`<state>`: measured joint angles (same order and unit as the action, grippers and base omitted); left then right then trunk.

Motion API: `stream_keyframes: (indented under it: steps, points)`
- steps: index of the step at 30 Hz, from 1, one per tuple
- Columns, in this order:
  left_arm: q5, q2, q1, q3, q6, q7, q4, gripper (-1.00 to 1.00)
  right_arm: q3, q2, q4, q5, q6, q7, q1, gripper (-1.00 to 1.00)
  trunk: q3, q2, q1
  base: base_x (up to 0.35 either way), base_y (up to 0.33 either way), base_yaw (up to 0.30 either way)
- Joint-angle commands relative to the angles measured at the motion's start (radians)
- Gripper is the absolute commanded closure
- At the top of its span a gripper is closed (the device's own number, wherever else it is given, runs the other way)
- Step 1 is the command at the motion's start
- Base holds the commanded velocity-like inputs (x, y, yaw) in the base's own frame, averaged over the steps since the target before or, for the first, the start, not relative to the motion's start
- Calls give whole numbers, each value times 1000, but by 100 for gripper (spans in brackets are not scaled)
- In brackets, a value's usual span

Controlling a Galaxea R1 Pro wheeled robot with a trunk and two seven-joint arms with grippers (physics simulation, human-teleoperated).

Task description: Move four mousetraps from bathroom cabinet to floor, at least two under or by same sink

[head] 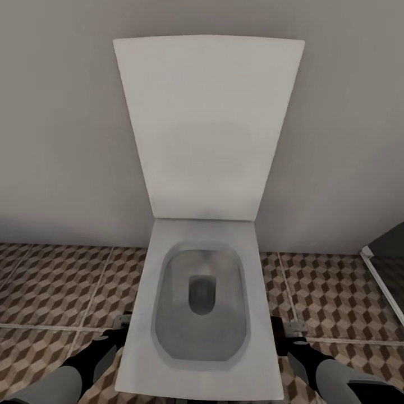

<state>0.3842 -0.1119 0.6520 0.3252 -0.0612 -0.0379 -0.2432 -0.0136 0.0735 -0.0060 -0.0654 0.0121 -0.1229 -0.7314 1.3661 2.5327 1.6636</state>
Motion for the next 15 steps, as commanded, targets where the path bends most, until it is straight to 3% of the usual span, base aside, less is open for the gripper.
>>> stream_keyframes:
  steps: [1,9,15]
  points:
    - [6,-1,0,9,-5,-7,-3,100,-2,0,0,-5,1,-2,0,100,1,0,0,0,0,0]
    - [5,-1,0,9,-2,-7,-2,100,-2,0,0,-6,1,-2,0,100,1,0,0,0,0,0]
    - [5,-1,0,10,-3,-7,-1,100,-2,0,0,-7,2,-2,0,100,24,2,3,0,0,0]
